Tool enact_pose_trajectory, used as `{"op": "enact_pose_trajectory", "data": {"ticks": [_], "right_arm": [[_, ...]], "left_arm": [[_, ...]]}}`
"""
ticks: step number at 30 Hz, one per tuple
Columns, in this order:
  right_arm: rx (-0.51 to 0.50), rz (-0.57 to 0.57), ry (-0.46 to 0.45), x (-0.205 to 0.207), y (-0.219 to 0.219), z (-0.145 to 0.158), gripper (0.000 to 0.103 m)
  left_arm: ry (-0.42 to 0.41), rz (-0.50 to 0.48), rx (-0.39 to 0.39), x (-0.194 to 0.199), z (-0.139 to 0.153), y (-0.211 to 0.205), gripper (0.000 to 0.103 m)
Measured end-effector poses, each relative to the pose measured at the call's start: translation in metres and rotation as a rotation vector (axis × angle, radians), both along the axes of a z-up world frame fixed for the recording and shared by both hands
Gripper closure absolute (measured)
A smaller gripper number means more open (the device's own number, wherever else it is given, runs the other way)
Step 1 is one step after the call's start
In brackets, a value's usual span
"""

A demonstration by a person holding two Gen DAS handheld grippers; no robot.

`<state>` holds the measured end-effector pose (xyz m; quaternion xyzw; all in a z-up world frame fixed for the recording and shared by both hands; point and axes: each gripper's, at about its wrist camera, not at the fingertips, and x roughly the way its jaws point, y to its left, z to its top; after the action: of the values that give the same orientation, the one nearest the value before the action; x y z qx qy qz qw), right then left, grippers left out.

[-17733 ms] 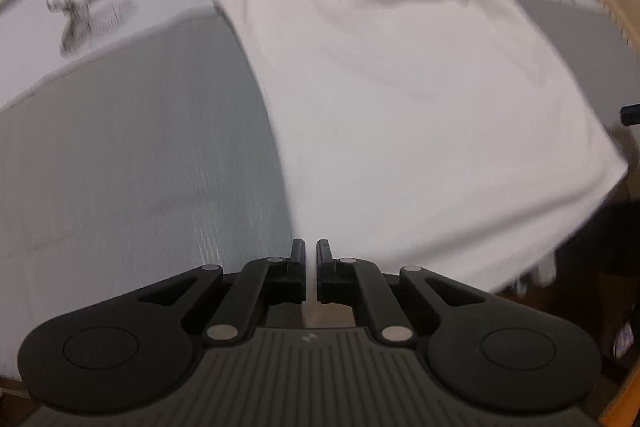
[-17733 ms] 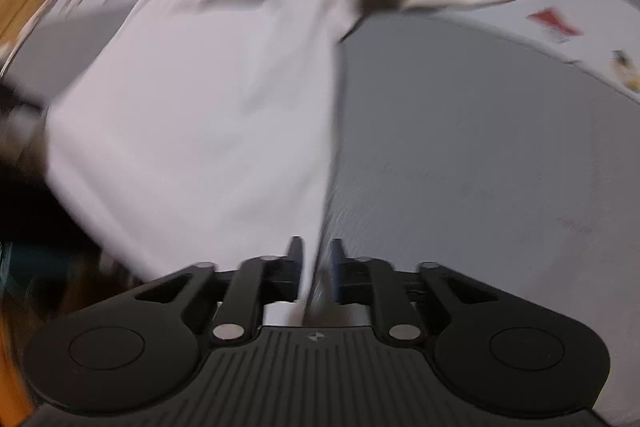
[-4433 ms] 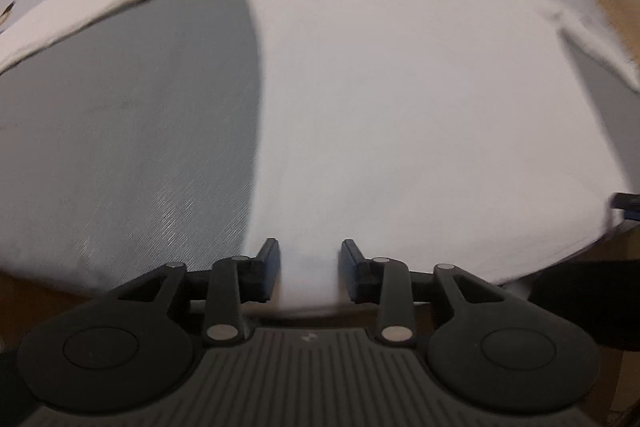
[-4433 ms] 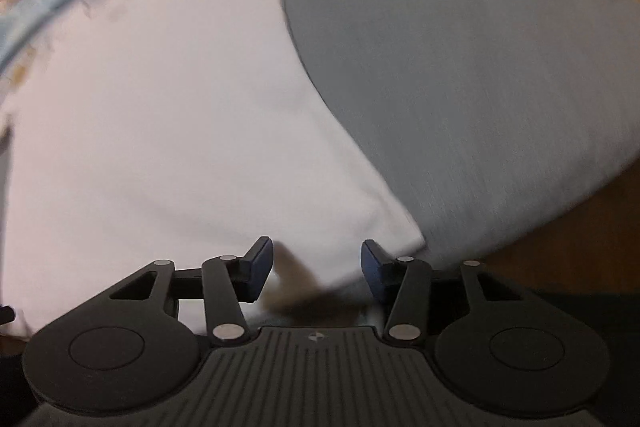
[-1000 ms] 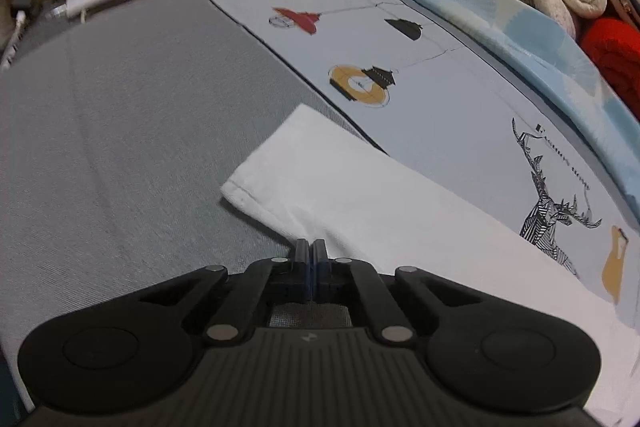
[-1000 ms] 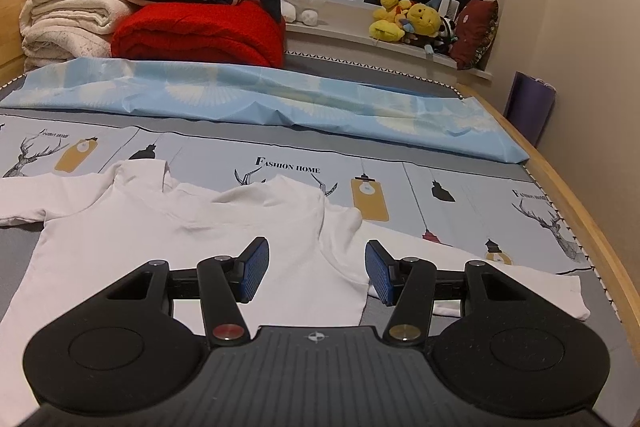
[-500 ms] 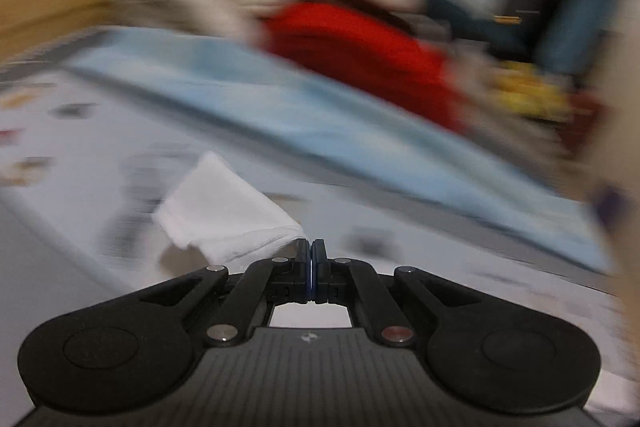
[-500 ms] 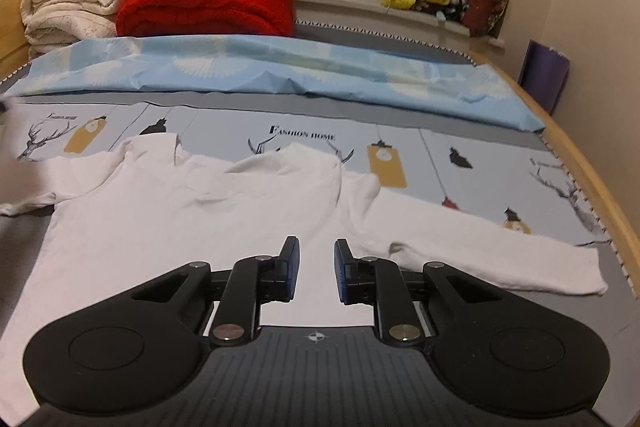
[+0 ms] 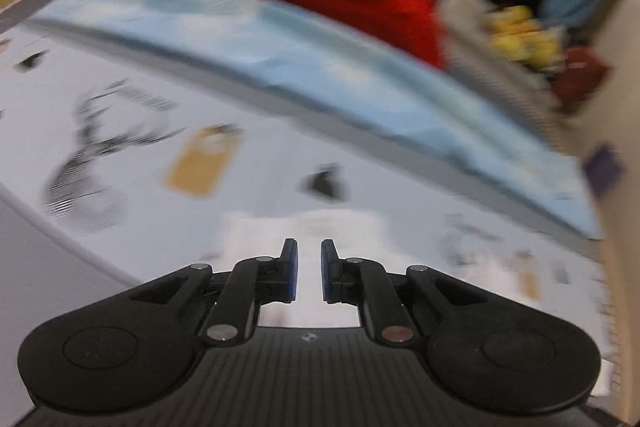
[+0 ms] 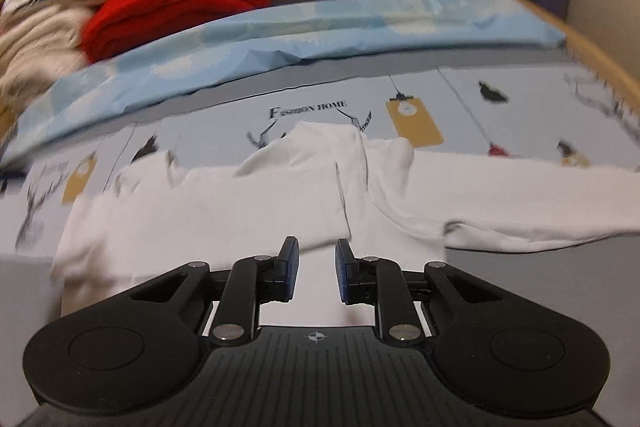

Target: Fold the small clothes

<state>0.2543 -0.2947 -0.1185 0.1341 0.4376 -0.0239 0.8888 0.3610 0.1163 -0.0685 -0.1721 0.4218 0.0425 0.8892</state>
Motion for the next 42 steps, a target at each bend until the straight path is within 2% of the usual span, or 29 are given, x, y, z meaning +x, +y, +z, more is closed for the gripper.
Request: {"op": "enact_pose_trajectory", "data": {"ticks": [4, 6, 8, 10, 11, 13, 14, 16, 19, 21, 22, 23, 25, 27, 29, 31, 33, 35, 37, 38, 39, 40, 42], "right_arm": [[0.068, -0.077, 0.061, 0.044, -0.007, -0.043, 0.082], [0.034, -0.09, 0.077, 0.058, -0.007, -0.062, 0.077], [0.007, -0.121, 0.146, 0.068, -0.008, -0.081, 0.072], [0.022, -0.119, 0.167, 0.072, -0.008, -0.093, 0.072], [0.001, -0.1, 0.156, 0.073, -0.005, -0.093, 0.076], [-0.041, -0.051, 0.129, 0.074, 0.002, -0.088, 0.094], [-0.047, -0.035, 0.111, 0.074, 0.003, -0.083, 0.097], [-0.035, -0.025, 0.042, 0.072, 0.002, -0.061, 0.098], [0.033, -0.036, -0.176, 0.055, -0.011, -0.003, 0.098], [-0.015, -0.068, -0.234, 0.043, -0.025, 0.014, 0.098], [-0.045, -0.088, -0.212, 0.042, -0.033, 0.01, 0.098], [-0.051, -0.101, -0.154, 0.044, -0.043, -0.003, 0.098], [-0.01, -0.082, -0.014, 0.051, -0.059, -0.034, 0.098], [-0.012, -0.067, 0.071, 0.053, -0.066, -0.053, 0.096], [-0.068, -0.103, 0.041, 0.049, -0.068, -0.05, 0.093], [-0.035, -0.102, -0.024, 0.045, -0.069, -0.043, 0.093], [0.031, -0.048, -0.038, 0.046, -0.067, -0.048, 0.093], [0.056, -0.01, 0.037, 0.053, -0.066, -0.066, 0.093], [0.021, -0.028, 0.148, 0.056, -0.07, -0.086, 0.093], [0.021, -0.046, 0.166, 0.055, -0.073, -0.091, 0.093], [0.04, -0.056, 0.156, 0.055, -0.076, -0.09, 0.093], [0.053, -0.06, 0.132, 0.055, -0.077, -0.086, 0.093], [0.032, -0.026, 0.102, 0.055, -0.073, -0.084, 0.091]], "left_arm": [[0.071, 0.086, 0.032, 0.007, -0.012, 0.036, 0.092], [0.075, 0.103, 0.043, 0.006, -0.01, 0.054, 0.092], [0.068, 0.117, 0.053, 0.005, -0.007, 0.064, 0.092], [0.061, 0.128, 0.067, 0.002, -0.006, 0.069, 0.089], [0.058, 0.13, 0.071, 0.003, -0.003, 0.069, 0.089], [0.063, 0.134, 0.075, 0.008, -0.004, 0.072, 0.089], [0.065, 0.136, 0.075, 0.01, -0.004, 0.073, 0.089], [0.065, 0.139, 0.079, 0.011, -0.003, 0.073, 0.089], [0.072, 0.129, 0.085, 0.014, -0.006, 0.067, 0.089], [0.075, 0.095, 0.097, 0.015, -0.009, 0.057, 0.089], [0.077, 0.078, 0.104, 0.015, -0.011, 0.052, 0.089], [0.083, 0.054, 0.11, 0.015, -0.014, 0.046, 0.089], [0.1, 0.006, 0.113, 0.017, -0.022, 0.034, 0.089], [0.117, -0.04, 0.111, 0.017, -0.03, 0.022, 0.089], [0.134, -0.082, 0.112, 0.018, -0.038, 0.011, 0.089], [0.151, -0.141, 0.114, 0.018, -0.047, -0.002, 0.089], [0.172, -0.195, 0.1, 0.016, -0.059, -0.012, 0.089], [0.223, -0.224, 0.096, 0.014, -0.077, -0.014, 0.089], [0.373, -0.217, 0.223, 0.012, -0.107, -0.013, 0.089], [0.412, -0.195, 0.276, 0.01, -0.116, -0.01, 0.089], [0.416, -0.181, 0.309, 0.009, -0.117, -0.009, 0.089], [0.381, -0.178, 0.312, 0.008, -0.11, -0.01, 0.089], [0.268, -0.187, 0.222, 0.006, -0.092, -0.012, 0.089]]}}
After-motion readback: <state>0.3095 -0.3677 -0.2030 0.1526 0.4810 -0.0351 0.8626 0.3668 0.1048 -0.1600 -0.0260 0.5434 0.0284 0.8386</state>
